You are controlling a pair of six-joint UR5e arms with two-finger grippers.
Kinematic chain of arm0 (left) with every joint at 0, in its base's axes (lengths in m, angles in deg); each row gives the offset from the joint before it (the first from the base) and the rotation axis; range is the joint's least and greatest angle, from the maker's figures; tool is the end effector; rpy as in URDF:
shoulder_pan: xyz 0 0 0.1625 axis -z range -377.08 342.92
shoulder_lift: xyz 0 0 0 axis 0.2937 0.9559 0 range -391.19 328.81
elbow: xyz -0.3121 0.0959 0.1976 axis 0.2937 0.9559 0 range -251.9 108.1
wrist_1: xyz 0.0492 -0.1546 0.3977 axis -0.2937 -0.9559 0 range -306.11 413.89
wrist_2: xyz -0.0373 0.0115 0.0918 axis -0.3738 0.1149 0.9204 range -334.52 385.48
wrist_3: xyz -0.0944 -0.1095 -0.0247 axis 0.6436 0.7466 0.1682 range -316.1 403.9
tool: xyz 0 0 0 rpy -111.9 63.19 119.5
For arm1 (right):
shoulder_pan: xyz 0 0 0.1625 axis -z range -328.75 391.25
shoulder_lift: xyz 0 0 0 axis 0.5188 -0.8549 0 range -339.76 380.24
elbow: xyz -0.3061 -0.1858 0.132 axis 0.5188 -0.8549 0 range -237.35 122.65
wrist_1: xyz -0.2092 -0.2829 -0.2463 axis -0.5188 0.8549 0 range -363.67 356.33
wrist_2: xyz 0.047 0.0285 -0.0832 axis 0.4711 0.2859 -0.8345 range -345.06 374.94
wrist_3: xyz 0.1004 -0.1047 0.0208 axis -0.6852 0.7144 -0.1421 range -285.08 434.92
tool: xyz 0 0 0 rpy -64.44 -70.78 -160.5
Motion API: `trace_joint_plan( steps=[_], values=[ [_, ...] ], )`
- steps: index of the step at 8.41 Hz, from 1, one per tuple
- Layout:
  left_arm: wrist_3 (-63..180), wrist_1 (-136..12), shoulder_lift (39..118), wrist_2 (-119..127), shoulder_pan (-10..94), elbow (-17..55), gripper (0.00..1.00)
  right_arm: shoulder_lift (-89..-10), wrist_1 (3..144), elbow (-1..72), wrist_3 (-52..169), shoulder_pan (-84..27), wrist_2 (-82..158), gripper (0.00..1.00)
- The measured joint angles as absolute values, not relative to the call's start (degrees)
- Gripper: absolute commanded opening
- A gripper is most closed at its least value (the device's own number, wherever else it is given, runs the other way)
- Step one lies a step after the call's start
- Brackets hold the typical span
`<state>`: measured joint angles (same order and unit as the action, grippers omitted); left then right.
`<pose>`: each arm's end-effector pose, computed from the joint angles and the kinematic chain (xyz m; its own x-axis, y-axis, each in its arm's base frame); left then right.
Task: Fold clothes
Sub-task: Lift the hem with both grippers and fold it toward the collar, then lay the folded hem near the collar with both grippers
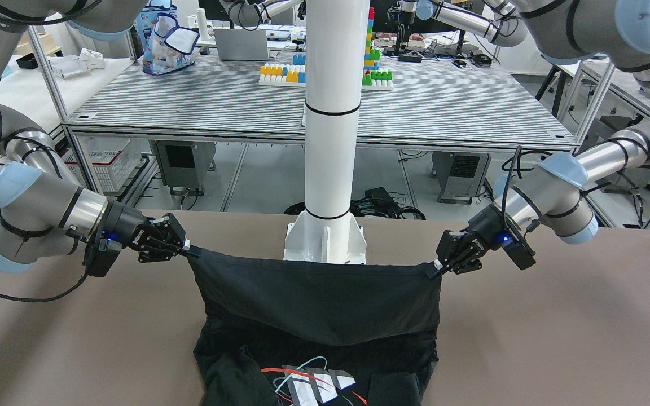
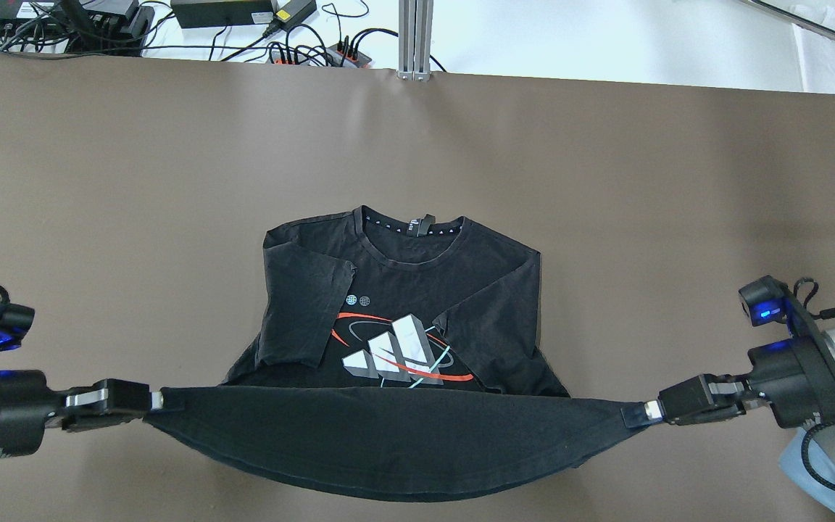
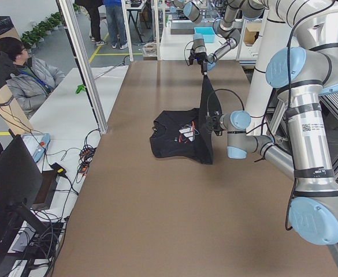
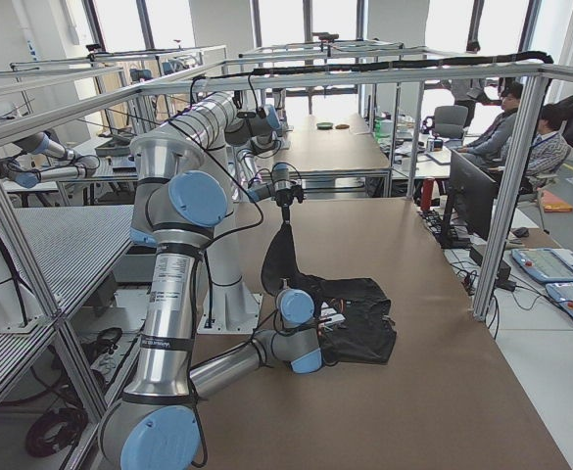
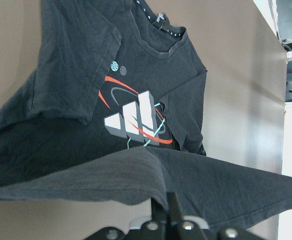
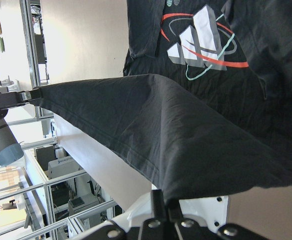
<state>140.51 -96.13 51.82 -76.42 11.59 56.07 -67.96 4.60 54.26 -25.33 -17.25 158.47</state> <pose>0.3413 -0.3041 0.2289 -0.0484 -0.1020 -0.9936 0.2849 0.9521 -0.1116 -0.2830 -0.3433 0.2628 -0.1580 -0.0190 0.9873 0.0988 0.9945 0.0349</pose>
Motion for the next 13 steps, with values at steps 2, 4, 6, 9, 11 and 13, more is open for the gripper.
trace_joint_plan(
  steps=[2, 4, 6, 9, 11, 13],
  values=[
    [140.12, -89.8, 57.25, -76.99, 16.56, 53.9, 0.0, -64.52, 6.16, 50.13, -23.58, -17.74, 154.86, 0.0],
    [139.88, -87.07, 62.58, -77.36, 20.45, 48.68, 0.0, -62.05, 9.17, 46.43, -19.6, -17.71, 151.71, 0.0],
    [139.74, -86.72, 67.33, -77.29, 23.3, 41.27, 0.0, -60.78, 11.05, 42.1, -16.46, -17.52, 146.91, 0.0],
    [138.69, -86.86, 73.15, -76.87, 24.61, 32.23, 0.0, -57.65, 11.55, 34.73, -12.74, -16.7, 139.58, 0.0],
    [137.98, -86.97, 75.77, -76.83, 25.28, 28.16, 0.0, -55.2, 11.6, 31.27, -12.29, -14.87, 133.61, 0.0],
    [137.14, -87.03, 76.98, -76.89, 26.27, 25.52, 0.0, -54.35, 11.56, 29.14, -12.09, -14.13, 129.25, 0.0]
  ],
)
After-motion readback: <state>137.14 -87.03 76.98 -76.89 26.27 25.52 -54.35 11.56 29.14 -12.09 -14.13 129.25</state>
